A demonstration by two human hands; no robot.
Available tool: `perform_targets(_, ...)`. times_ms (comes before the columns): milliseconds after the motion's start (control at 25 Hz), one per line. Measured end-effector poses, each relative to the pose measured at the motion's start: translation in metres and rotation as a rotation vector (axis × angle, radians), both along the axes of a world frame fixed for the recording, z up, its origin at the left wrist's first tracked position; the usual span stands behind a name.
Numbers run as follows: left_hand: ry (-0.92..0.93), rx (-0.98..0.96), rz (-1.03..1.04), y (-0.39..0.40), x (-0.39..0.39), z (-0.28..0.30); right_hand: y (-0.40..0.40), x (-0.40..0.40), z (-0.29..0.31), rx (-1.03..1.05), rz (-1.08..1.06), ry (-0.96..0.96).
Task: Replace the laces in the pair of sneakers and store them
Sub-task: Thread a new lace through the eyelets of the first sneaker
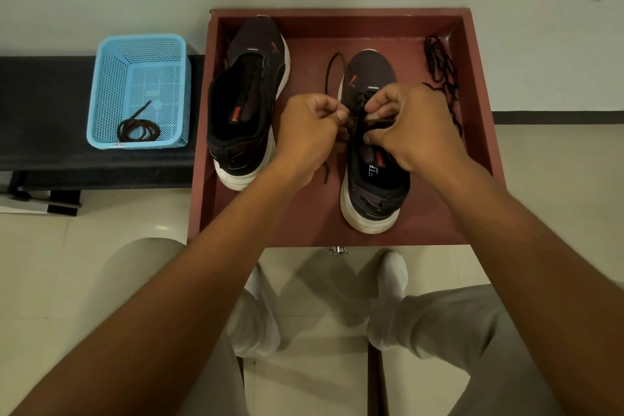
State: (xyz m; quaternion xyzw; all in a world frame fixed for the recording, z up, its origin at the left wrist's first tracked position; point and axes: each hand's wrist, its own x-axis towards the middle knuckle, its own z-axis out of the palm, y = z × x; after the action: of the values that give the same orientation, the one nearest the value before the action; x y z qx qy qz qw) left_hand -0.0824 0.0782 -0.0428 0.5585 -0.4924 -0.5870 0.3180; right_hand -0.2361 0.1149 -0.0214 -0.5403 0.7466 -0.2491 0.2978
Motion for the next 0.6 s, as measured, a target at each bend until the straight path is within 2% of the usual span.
perform_targets(160, 0.042, 0.056, 0.112, -0.007, 0.008, 0.016, 0.001, -0.002, 0.001, 0.02, 0.038, 0.047)
perform_targets(240, 0.049, -0.003, 0.226, -0.012, 0.014, 0.021, 0.003, -0.003, 0.003, 0.022, 0.053, 0.087)
perform_targets(320, 0.069, -0.022, 0.254, -0.01, 0.016, 0.024, 0.006, -0.003, 0.007, 0.01, 0.072, 0.116)
perform_targets(480, 0.252, 0.267, 0.246, 0.009, 0.007, 0.014, 0.015, -0.008, 0.022, 0.024, 0.065, 0.138)
perform_targets(600, 0.186, 0.315, 0.134, 0.018, -0.004, 0.007, 0.022, -0.017, 0.029, 0.128, -0.053, 0.123)
